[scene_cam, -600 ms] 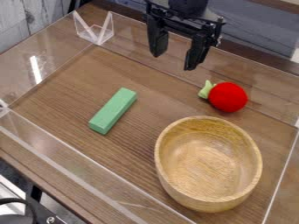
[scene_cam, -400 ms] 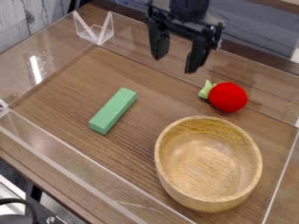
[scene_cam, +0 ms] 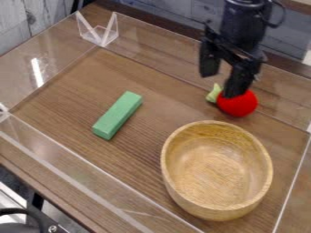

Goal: Move the red object to the left side of the table

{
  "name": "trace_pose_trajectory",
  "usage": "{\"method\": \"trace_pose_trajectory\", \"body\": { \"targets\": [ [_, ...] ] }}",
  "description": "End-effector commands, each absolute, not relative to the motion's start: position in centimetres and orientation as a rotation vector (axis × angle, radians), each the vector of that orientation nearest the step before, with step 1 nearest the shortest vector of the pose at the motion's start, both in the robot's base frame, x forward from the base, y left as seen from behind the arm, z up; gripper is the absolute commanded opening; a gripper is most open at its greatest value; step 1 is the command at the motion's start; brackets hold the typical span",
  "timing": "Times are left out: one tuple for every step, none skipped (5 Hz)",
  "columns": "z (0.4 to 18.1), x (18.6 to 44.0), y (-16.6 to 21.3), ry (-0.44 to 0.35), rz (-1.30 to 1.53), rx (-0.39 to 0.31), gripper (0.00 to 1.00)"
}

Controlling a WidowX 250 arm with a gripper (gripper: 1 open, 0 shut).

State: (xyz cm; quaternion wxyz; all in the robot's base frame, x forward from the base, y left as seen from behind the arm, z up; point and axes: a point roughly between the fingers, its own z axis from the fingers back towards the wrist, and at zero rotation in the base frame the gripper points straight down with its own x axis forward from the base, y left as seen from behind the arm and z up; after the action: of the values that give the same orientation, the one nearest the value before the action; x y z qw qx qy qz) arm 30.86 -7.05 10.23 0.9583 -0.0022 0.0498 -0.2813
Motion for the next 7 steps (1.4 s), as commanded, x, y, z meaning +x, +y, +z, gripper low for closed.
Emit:
{"method": "trace_pose_trajectory", "body": {
  "targets": [
    [11.5, 32.8, -8.8, 0.029, -0.656, 0.004, 0.00],
    [10.8, 33.5, -8.9, 0.033, -0.685, -0.023, 1.00],
    [9.1, 34.0, -8.8, 0.034, -0.665, -0.046, 1.00],
    [7.6, 34.8, -8.4, 0.037, -0.624, -0.047, 1.00],
    [8.6, 34.8, -7.9, 0.014, -0.558, -0.026, 1.00],
    [9.7, 34.7, -7.7, -0.012, -0.519, -0.004, 1.00],
    [10.9, 35.1, -5.9, -0.022, -0.501, 0.002, 1.00]
  ]
}}
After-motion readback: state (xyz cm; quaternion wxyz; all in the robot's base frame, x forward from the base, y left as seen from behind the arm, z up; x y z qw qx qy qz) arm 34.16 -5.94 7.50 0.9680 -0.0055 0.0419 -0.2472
